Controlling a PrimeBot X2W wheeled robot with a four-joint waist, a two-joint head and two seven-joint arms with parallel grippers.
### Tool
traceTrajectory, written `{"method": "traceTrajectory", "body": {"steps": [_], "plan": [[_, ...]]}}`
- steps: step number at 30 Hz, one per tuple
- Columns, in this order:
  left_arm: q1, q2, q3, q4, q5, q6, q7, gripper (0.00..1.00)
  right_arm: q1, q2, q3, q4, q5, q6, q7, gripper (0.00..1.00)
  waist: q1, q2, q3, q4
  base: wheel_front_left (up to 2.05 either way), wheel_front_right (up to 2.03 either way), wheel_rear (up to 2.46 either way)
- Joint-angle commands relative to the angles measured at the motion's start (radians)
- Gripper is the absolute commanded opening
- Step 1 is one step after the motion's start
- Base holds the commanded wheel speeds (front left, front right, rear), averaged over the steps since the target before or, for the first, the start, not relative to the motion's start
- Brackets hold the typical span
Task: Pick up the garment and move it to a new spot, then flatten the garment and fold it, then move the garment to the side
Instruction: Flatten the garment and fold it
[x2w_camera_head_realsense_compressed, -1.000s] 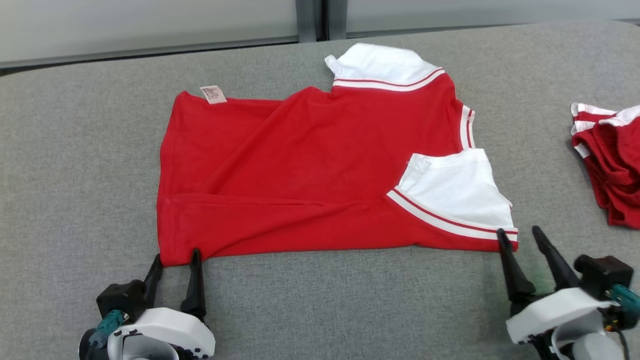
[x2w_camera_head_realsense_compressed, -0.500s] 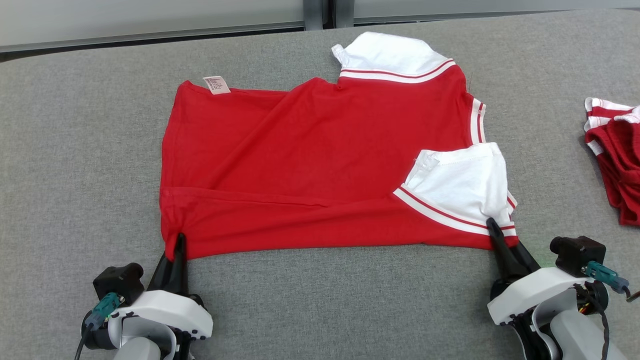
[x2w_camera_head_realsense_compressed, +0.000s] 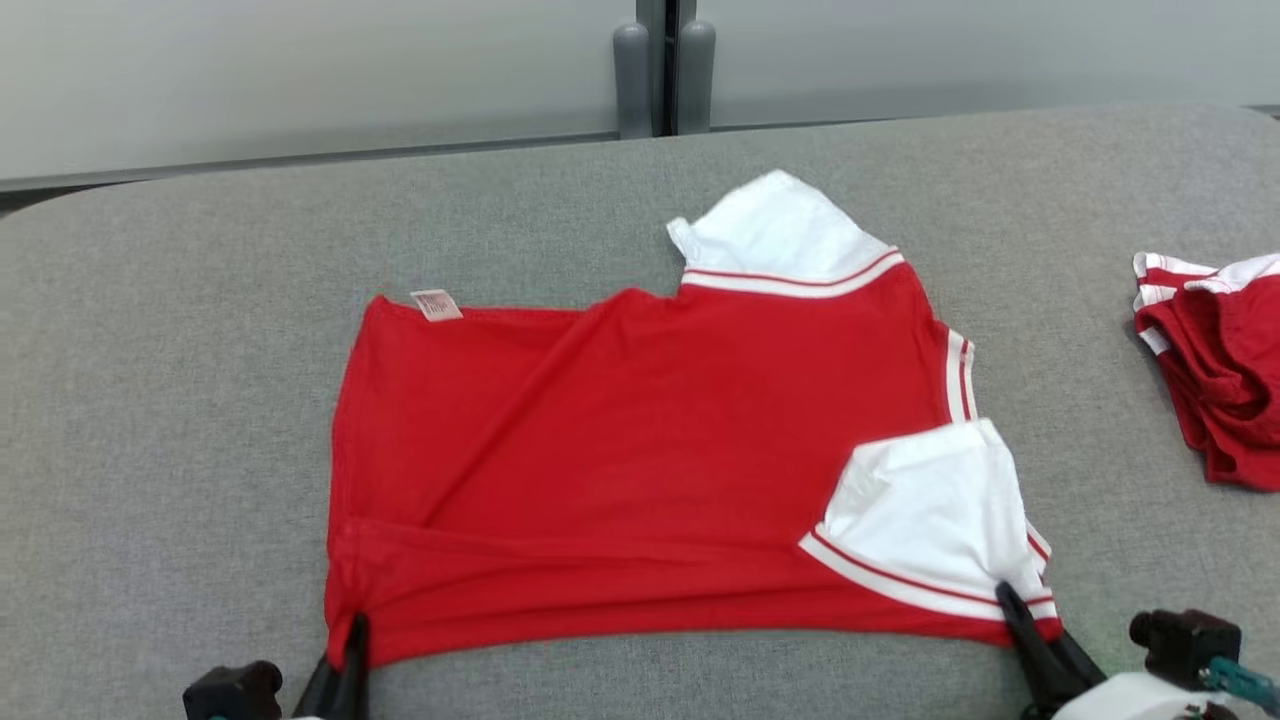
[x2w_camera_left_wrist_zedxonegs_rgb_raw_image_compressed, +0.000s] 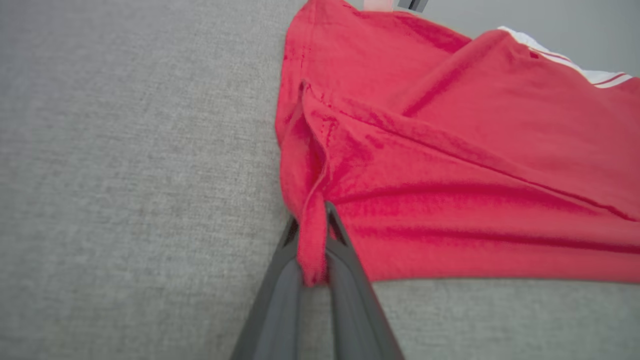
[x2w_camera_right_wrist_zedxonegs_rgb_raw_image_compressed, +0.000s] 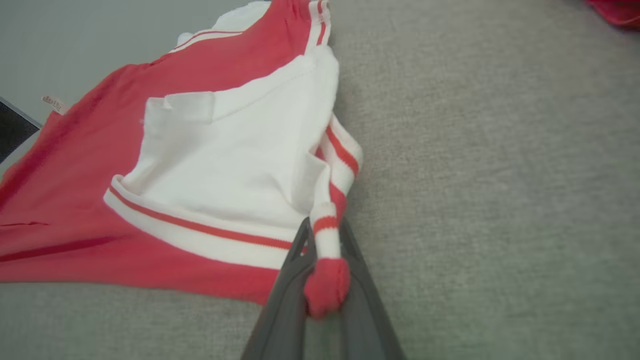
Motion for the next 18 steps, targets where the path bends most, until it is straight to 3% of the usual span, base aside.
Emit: {"method": "traceTrajectory", "body": {"steps": [1, 5, 6, 7, 8, 18], "plan": [[0.024, 0.014, 0.007, -0.006, -0.011, 0.012, 0.009, 0.0, 0.033, -0.016, -0.013, 0.001, 0.0, -0.003, 0.009, 0.0, 0.0, 0.0, -0.019, 0.006, 0.0, 0.0, 0.0], [0.122, 0.006, -0.007, -0.093, -0.028, 0.035, 0.081, 0.0, 0.14, -0.007, -0.055, -0.069, -0.025, -0.003, 0.051, 0.0, 0.0, 0.0, -0.052, 0.009, 0.0, 0.0, 0.0], [0.135, 0.004, -0.008, -0.106, -0.029, 0.041, 0.091, 0.0, 0.151, -0.007, -0.066, -0.082, -0.039, -0.003, 0.05, 0.26, 0.0, 0.0, -0.057, 0.008, 0.0, 0.0, 0.0], [0.147, 0.001, -0.007, -0.115, -0.032, 0.052, 0.103, 0.33, 0.158, -0.003, -0.077, -0.095, -0.046, -0.003, 0.053, 0.64, 0.0, 0.0, -0.062, 0.008, 0.0, 0.0, 0.0], [0.156, 0.0, -0.008, -0.127, -0.031, 0.058, 0.106, 1.0, 0.164, 0.0, -0.087, -0.107, -0.057, -0.003, 0.055, 1.0, 0.0, 0.0, -0.067, 0.007, 0.0, 0.0, 0.0], [0.105, 0.011, -0.002, -0.301, 0.064, 0.114, -0.044, 1.0, 0.141, 0.02, -0.228, -0.348, -0.22, -0.002, 0.013, 1.0, 0.0, 0.0, -0.096, 0.006, 0.0, 0.0, 0.0]]}}
